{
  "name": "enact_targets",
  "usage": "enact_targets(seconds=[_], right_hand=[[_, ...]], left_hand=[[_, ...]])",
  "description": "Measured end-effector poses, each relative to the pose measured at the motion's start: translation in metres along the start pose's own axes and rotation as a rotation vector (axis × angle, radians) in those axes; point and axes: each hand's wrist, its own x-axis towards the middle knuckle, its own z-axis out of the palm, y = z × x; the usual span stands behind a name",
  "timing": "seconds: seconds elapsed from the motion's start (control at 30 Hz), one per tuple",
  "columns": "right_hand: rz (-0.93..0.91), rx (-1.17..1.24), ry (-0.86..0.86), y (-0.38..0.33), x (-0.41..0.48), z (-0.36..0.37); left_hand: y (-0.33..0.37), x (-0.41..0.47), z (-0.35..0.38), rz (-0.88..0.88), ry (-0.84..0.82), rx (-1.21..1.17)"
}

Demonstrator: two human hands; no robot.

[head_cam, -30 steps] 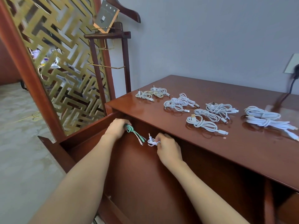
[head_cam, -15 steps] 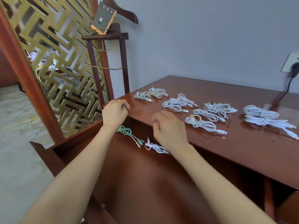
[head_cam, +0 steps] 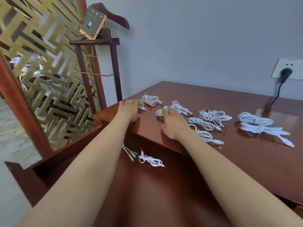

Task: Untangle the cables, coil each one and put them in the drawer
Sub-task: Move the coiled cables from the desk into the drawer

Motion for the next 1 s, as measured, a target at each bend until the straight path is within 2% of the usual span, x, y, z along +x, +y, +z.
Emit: enact_targets(seconds=[0.1, 0.23, 0.3, 0.4, 0.5, 0.6, 0.8, 1.0], right_hand=[[0.02, 0.008, -0.047, -0.001, 0.005, -0.002], [0.03, 0.024, -0.039, -0.005, 0.008, -0.001], [0.047, 0.044, -0.05, -0.008, 0.008, 0.001], [0.08, 0.046, -0.047, -0.011, 0.007, 0.005], [0.095, 0.043, -0.031, -0.014, 0.006, 0.004], [0.1, 0.026, 0.012, -0.017, 0.005, 0.002], [0.128, 0.138, -0.017, -0.021, 0.0, -0.006], [0.11, 0.205, -0.013, -0.025, -0.011, -0.013]], left_hand=[[-0.005, 0.002, 0.008, -0.046, -0.052, -0.009], [-0.005, 0.002, -0.001, -0.018, 0.073, 0.131], [-0.005, 0.004, -0.004, 0.022, 0.126, 0.203], [-0.005, 0.009, -0.002, 0.123, 0.066, 0.227], [-0.003, 0.01, -0.002, 0.132, 0.105, 0.218], [-0.002, 0.008, -0.006, 0.132, 0.074, 0.137], [-0.015, -0.001, -0.008, 0.033, -0.016, -0.268], [-0.039, -0.023, -0.019, 0.086, -0.108, -0.388]])
